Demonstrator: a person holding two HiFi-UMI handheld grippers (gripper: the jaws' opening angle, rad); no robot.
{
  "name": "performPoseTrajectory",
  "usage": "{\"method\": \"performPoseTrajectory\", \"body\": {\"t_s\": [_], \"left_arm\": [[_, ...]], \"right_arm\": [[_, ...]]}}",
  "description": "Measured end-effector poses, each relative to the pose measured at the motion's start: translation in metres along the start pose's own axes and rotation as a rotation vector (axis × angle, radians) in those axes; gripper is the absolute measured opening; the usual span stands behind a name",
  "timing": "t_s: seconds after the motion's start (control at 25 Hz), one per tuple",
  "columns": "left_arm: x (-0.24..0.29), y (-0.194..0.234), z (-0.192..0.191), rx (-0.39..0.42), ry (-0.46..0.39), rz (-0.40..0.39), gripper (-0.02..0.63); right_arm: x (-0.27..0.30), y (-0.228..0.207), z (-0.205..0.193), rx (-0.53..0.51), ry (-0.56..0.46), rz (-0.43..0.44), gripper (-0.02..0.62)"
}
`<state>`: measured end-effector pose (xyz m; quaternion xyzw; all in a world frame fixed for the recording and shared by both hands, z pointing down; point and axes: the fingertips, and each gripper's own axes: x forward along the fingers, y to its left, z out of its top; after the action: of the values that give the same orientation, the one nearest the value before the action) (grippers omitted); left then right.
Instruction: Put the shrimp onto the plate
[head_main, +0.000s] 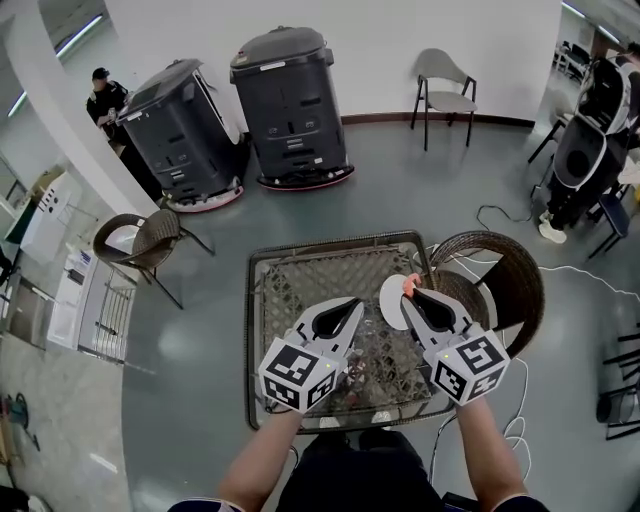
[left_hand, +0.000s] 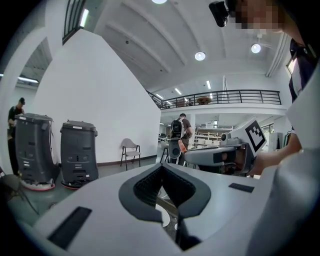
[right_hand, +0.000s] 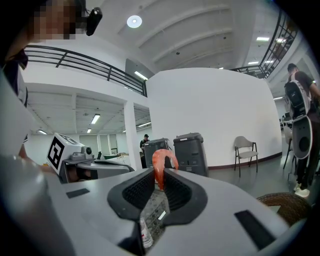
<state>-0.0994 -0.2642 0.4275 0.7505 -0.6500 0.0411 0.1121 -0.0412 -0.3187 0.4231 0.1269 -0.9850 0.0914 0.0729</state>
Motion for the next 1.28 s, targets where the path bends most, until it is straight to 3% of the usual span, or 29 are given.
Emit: {"method": "performPoseTrajectory", "body": {"t_s": [0.36,1.0,1.28], "left_arm": [[0.018,0.005,-0.012,-0.015,0.055,-0.002,0.008],[0.038,0.029,-0.047,-0.026,0.129,0.025,0.008],[0.048,0.03,-0.051,-0.036,0.144,0.018,0.008]], "right_arm": [[0.015,-0.032,-0.029,-0.019,0.109,-0.046,0.055],[0.068,-0.107,-0.229,0.051,0.577,-0.111,0.055],[0.098,-0.131,-0.283,0.067,0.698,-0.141,0.055]]}}
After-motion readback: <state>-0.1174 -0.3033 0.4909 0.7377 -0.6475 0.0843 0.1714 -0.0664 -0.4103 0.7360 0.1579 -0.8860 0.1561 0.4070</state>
